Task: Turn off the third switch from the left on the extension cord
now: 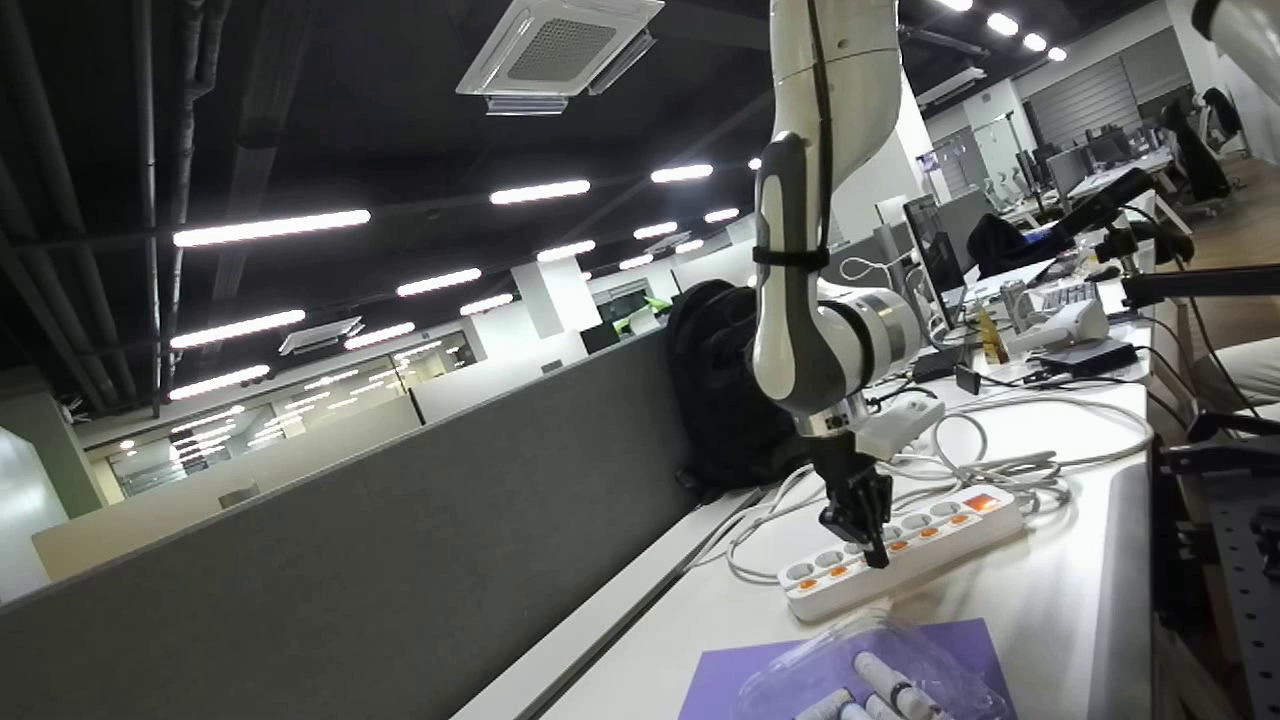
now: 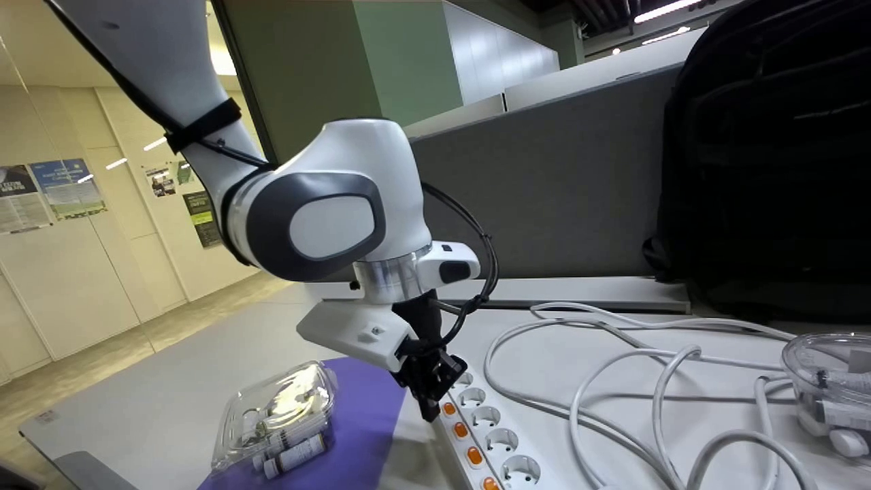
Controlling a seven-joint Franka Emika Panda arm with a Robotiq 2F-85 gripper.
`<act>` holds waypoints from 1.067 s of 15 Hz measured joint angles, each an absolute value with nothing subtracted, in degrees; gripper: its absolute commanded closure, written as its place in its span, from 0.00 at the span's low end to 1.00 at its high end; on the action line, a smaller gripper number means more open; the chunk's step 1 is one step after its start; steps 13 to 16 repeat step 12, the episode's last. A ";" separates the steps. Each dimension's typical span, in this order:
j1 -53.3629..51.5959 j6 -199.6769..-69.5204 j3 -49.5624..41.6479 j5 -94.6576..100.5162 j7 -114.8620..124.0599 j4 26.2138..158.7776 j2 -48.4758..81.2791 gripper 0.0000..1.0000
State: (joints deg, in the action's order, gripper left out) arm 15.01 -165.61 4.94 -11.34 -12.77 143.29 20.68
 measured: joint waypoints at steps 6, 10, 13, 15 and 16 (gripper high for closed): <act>15.28 -165.73 4.85 -11.43 -13.00 144.36 18.77 1.00; 15.14 -165.64 4.59 -11.28 -13.48 144.34 17.15 1.00; 14.85 -165.54 4.23 -11.14 -13.51 144.30 16.08 1.00; 14.85 -165.54 4.23 -11.14 -13.51 144.30 16.08 1.00; 14.85 -165.54 4.23 -11.14 -13.51 144.30 16.08 1.00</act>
